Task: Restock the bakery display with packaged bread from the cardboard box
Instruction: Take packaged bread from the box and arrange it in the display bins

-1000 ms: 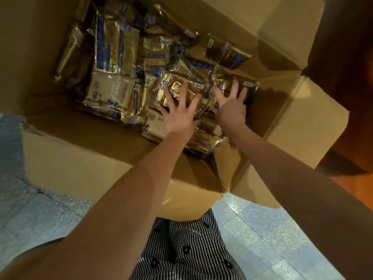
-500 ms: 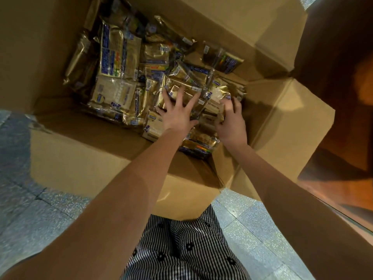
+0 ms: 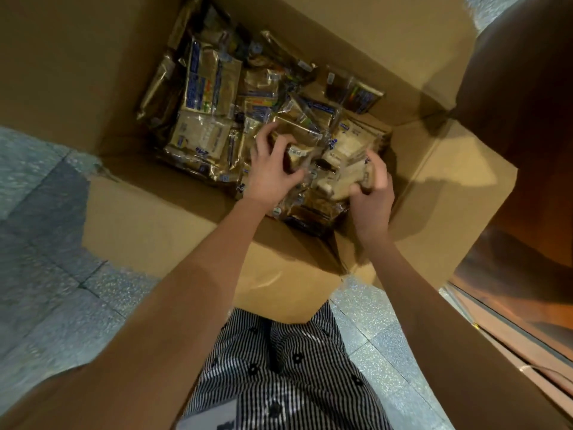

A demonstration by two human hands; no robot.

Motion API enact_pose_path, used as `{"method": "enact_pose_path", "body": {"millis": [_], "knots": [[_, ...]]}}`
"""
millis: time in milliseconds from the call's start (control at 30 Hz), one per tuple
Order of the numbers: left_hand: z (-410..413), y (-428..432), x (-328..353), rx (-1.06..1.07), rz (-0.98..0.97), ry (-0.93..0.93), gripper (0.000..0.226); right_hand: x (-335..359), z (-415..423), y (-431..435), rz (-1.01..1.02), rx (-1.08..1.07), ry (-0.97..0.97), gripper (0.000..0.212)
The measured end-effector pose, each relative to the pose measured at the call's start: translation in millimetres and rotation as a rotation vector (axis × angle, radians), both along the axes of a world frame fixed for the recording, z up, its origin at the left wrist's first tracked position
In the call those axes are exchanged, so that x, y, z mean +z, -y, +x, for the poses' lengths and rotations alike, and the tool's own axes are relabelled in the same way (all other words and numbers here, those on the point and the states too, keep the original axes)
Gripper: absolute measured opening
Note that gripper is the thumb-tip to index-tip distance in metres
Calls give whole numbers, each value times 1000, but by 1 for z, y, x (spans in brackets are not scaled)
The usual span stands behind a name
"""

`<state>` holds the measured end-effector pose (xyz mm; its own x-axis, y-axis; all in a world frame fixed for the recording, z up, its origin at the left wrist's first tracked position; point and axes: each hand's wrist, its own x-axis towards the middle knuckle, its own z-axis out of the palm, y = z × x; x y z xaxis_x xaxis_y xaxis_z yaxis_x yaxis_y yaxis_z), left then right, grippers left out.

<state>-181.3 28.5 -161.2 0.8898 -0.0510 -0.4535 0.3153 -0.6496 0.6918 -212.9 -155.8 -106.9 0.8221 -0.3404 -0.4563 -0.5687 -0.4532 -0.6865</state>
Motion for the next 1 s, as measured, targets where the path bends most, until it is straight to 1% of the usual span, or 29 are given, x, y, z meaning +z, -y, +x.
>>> {"method": "enact_pose_path", "body": {"millis": [33,100,200,300,400,500,533,567,633,667,767,833,900,1000], "knots": [[-4,-8,10,6,-26,10,55,8,-4,-2,43,9,18,62],[-14,-22,35,31,-68,6,57,24,-12,-5,63,104,23,58],[-35,-38,74,138,-129,-45,56,53,-12,-11,126,161,-57,50],[-60,-53,116,339,-176,-3,54,90,-10,-19,180,214,-26,50],[-94,-65,148,554,-246,25,56,128,-10,-32,311,200,22,37],[-130,-76,173,850,-386,-16,58,160,-19,-53,387,223,69,30],[-143,-78,182,945,-451,-27,56,167,-25,-61,400,238,87,29],[-156,-80,191,1031,-526,-26,48,175,-33,-70,419,251,109,28],[-185,-84,208,1164,-689,22,31,186,-54,-89,447,266,160,28],[-200,-87,217,1219,-766,66,28,191,-67,-98,466,275,184,31],[-251,-101,240,1343,-899,197,24,205,-114,-120,546,338,192,53],[-292,-105,256,1416,-920,280,21,210,-148,-129,605,427,142,59],[-333,-106,272,1461,-905,376,20,216,-182,-135,615,527,95,54],[-396,-105,290,1526,-857,504,23,231,-224,-144,623,656,74,48]]}}
